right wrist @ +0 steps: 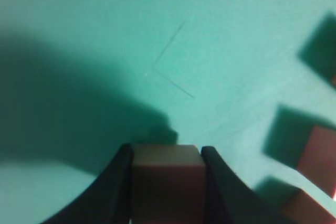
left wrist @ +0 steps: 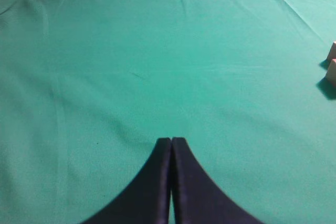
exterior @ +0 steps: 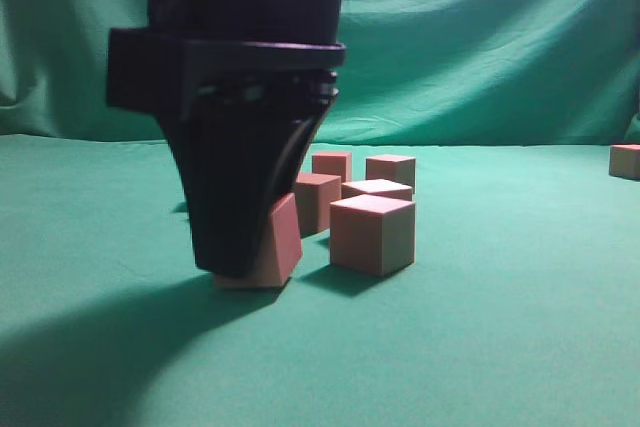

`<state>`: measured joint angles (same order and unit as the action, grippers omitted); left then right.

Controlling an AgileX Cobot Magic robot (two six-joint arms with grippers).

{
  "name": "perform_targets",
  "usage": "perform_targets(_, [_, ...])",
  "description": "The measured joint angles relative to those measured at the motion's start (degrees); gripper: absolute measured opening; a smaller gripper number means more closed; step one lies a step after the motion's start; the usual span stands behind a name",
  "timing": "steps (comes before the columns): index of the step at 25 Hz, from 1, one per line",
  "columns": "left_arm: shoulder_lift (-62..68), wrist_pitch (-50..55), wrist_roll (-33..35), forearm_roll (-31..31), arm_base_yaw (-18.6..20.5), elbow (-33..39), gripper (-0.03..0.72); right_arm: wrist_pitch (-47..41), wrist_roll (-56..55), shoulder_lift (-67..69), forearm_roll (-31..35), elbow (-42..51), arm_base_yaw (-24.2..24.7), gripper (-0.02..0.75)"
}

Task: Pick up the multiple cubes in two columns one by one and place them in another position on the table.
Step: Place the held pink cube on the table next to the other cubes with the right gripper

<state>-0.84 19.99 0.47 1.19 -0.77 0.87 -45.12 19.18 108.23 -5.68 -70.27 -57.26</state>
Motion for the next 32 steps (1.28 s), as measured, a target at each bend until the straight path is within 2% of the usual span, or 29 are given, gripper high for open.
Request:
perform_targets(12, [0.0,0.0,0.0,0.0,0.0,0.0,0.0,0.4,0.0,0.7,0.0,0.0,0.0,0.249])
perform_targets(18, [0.0,0.0,0.0,0.0,0.0,0.0,0.0,0.3,0.0,1.2,0.0,0.0,0.0,0.592])
perform_targets(20, [0.0,0.0,0.0,0.0,0.0,0.0,0.0,0.0,0.0,0.9,0.0,0.0,0.0,0.655])
perform_targets(22, [0.0,0.0,0.0,0.0,0.0,0.0,0.0,-1.1,0.0,-0.5,0.0,-0.3,0.0,0.643])
perform_targets(23, [0.0,0.0,0.0,0.0,0.0,0.0,0.0,-1.9,0.0,-1.7,-0.1,-0.9,0.0,0.685])
perform_targets(26, [0.0,0.0,0.0,0.0,0.0,0.0,0.0,-6.0,-0.1,-6.3,-0.8,-3.9,0.0,0.67])
perform_targets(27, [0.0,0.0,0.0,0.0,0.0,0.0,0.0,-7.3,-0.4,-8.1,-1.4,-5.2,0.0,0.615])
perform_targets(31, [0.0,0.0,0.0,0.0,0.0,0.0,0.0,-14.1,-2.8,-15.4,-6.5,-8.8,0.0,0.488])
perform_targets(32, [0.0,0.0,0.0,0.0,0.0,0.0,0.0,-16.0,-4.0,-17.0,-9.6,-9.2,0.0,0.492])
